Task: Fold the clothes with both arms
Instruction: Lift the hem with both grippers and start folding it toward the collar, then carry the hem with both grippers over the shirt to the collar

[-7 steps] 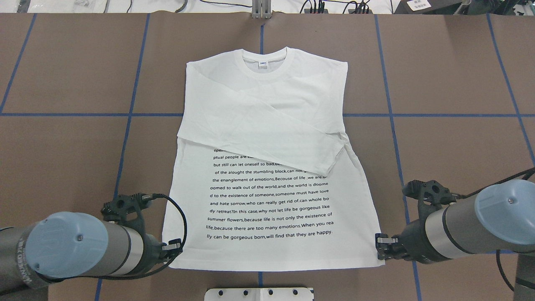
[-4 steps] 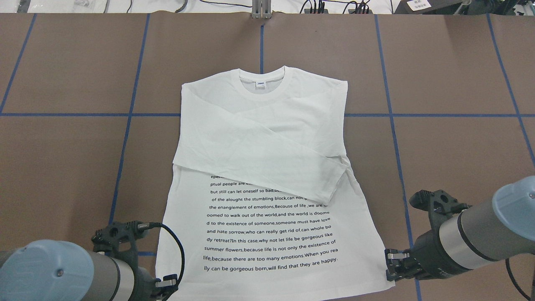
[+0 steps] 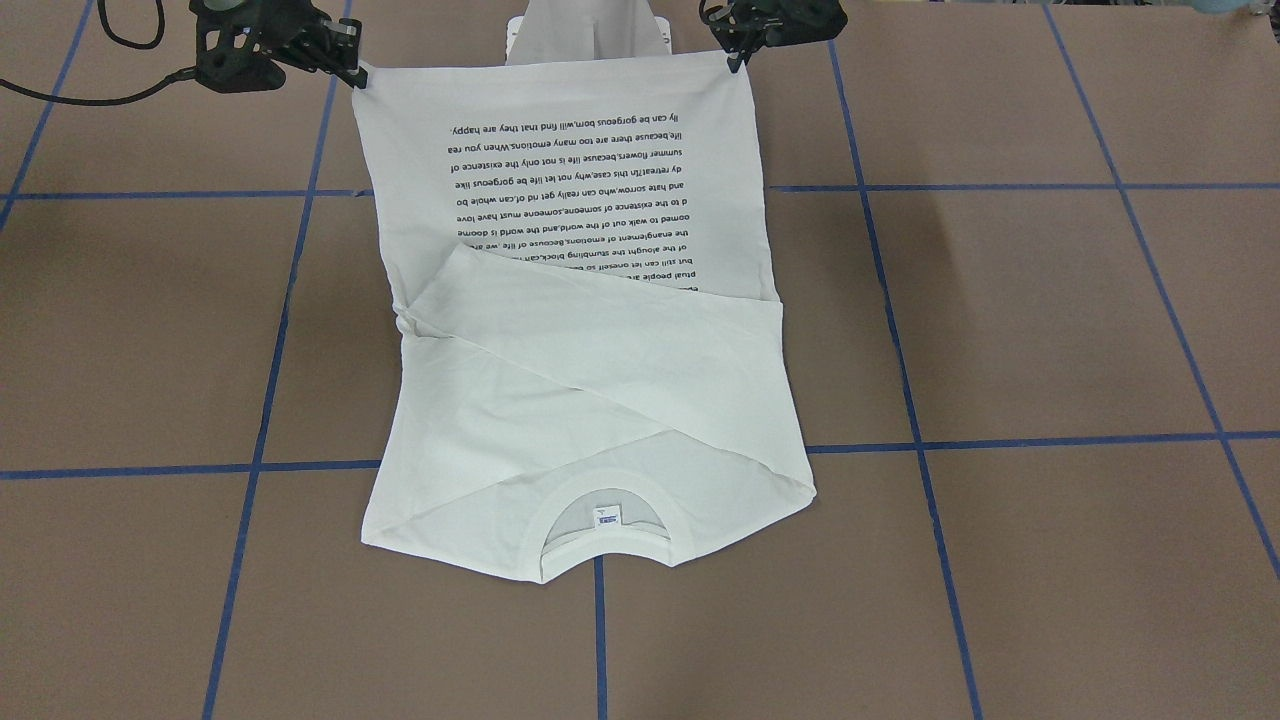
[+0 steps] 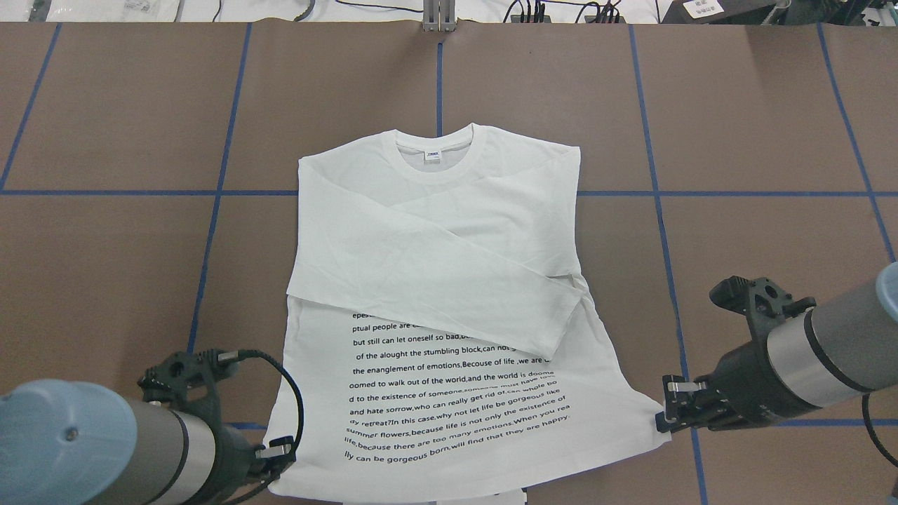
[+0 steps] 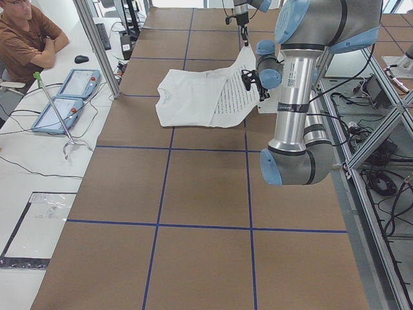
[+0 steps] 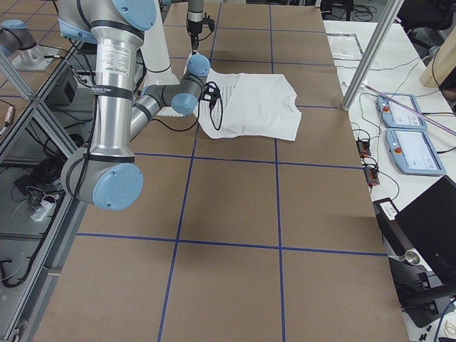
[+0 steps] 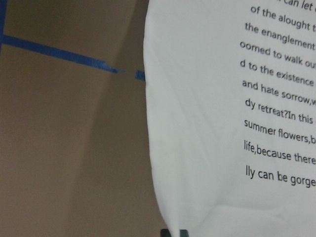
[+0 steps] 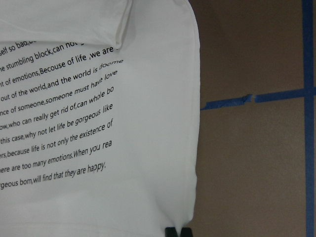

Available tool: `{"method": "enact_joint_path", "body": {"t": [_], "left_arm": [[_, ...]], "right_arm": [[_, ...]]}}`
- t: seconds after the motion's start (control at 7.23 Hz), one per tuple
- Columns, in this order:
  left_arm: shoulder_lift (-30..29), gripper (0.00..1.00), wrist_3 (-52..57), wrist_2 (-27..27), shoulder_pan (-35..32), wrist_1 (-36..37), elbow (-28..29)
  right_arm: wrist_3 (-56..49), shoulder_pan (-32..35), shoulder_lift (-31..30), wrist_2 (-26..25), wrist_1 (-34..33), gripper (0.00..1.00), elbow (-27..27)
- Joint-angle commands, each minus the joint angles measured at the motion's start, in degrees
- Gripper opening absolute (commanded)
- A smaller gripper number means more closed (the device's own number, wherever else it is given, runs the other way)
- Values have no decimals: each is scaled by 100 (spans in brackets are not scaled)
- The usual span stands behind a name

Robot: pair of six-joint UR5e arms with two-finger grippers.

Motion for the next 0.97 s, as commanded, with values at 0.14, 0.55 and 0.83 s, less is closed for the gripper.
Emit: {"method": "enact_joint_path", "body": {"t": [0.14, 0.55, 0.83], "left_arm": [[-428, 0, 508, -695, -1531, 28, 151], [-999, 0, 536, -804, -2379, 19, 1072], [-1368, 0, 536, -821, -2730, 10, 1477]], "right_arm": [[-182, 959, 739, 154, -20, 0, -625], [-647, 2084, 1057, 840, -37, 0, -1223], [-648, 2218, 1817, 806, -72, 0, -1896]]}}
